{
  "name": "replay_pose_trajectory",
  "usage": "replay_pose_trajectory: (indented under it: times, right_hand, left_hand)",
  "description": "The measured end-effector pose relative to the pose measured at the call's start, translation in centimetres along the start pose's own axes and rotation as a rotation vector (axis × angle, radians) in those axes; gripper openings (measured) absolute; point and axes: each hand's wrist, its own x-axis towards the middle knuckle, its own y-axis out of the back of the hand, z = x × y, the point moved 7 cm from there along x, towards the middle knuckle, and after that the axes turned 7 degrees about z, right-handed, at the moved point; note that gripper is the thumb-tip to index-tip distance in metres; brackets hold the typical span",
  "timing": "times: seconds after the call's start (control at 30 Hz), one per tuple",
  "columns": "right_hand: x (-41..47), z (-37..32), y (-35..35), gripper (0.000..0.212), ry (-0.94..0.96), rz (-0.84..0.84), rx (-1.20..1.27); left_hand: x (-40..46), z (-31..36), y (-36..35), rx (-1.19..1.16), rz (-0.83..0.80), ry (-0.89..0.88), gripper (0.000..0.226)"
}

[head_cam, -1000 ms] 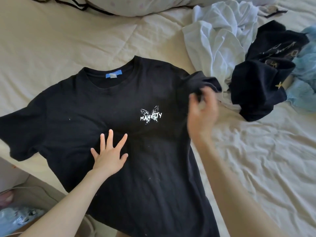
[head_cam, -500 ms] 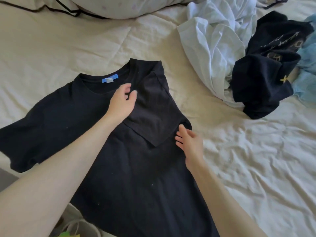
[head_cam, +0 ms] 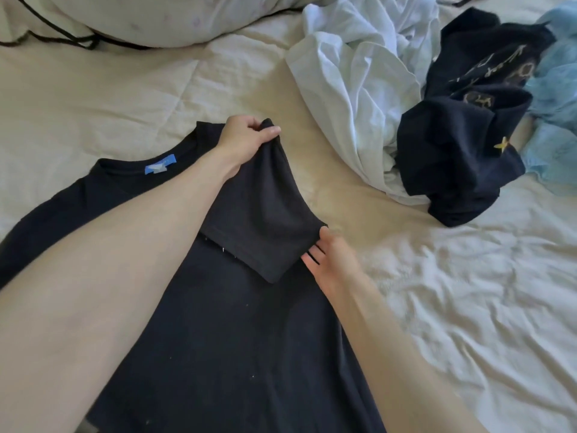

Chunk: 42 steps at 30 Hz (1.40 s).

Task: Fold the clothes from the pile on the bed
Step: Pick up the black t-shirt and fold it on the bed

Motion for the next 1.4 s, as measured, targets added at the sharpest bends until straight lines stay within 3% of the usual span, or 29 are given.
replay_pose_trajectory:
  times: [0.1, 0.2, 0.33, 0.47, 0.53, 0.6, 0.7, 0.77, 0.83, 0.9, 1.13, 1.27, 1.4]
  right_hand:
    - [-0.2, 0.6, 0.7, 0.017, 0.079, 0.082, -0.150]
    - [-0.4, 2.1, 0.1, 0.023, 0.077, 0.086, -0.348]
    - [-0.1, 3.5, -0.9, 0.012, 0.109, 0.069, -0.522]
    - [-1.0, 2.9, -0.3, 0.013, 0.281, 0.147, -0.635]
    - [-2.1, 2.3, 0.3, 0.033, 0.450, 0.202, -0.705]
    - [-4.3, 0.9, 0.4, 0.049, 0.800, 0.267, -0.843]
    - [-7.6, 1.2, -1.7, 0.056, 1.383, 0.189, -1.226]
    - [-7.0, 3.5, -2.7, 0.053, 1.483, 0.002, -1.576]
    - [-4.8, 5.6, -1.9, 0.056, 1.366, -0.141, -1.924]
    - [-3.3, 6.5, -0.3, 0.058, 1.273, -0.164, -2.087]
    - [-5.0, 8.8, 0.7, 0.059, 1.178, -0.045, -2.114]
    - [-7.3, 12.0, 0.7, 0.058, 1.170, -0.100, -2.147]
    - [-9.5, 16.3, -1.9, 0.057, 1.211, -0.218, -2.206]
  left_hand:
    - [0.1, -1.3, -0.2, 0.035, 0.002, -0.005, 0.030]
    - [-0.8, -2.5, 1.6, 0.241, 0.097, -0.069, 0.028]
    - [-2.8, -4.3, 3.9, 0.571, 0.110, -0.209, 0.025]
    - [-4.2, -2.9, 5.0, 0.610, 0.253, -0.353, 0.029]
    - [-5.6, -2.1, 4.9, 0.656, 0.310, -0.489, 0.032]
    - [-7.8, -2.0, 3.9, 0.770, 0.299, -0.680, 0.040]
    - [-10.7, -4.5, 1.8, 1.029, 0.094, -0.836, 0.046]
    - [-11.2, -7.6, 1.6, 1.174, -0.065, -0.702, 0.050]
    - [-10.9, -9.4, 2.3, 1.199, -0.101, -0.562, 0.052]
    - [-11.0, -9.5, 2.8, 1.188, -0.104, -0.525, 0.053]
    - [-20.6, -13.6, 3.9, 1.038, -0.152, -0.353, 0.055]
    - [-29.5, -18.4, 5.2, 0.848, -0.163, -0.191, 0.055]
    - [-35.2, -22.4, 9.9, 0.634, -0.044, -0.037, 0.051]
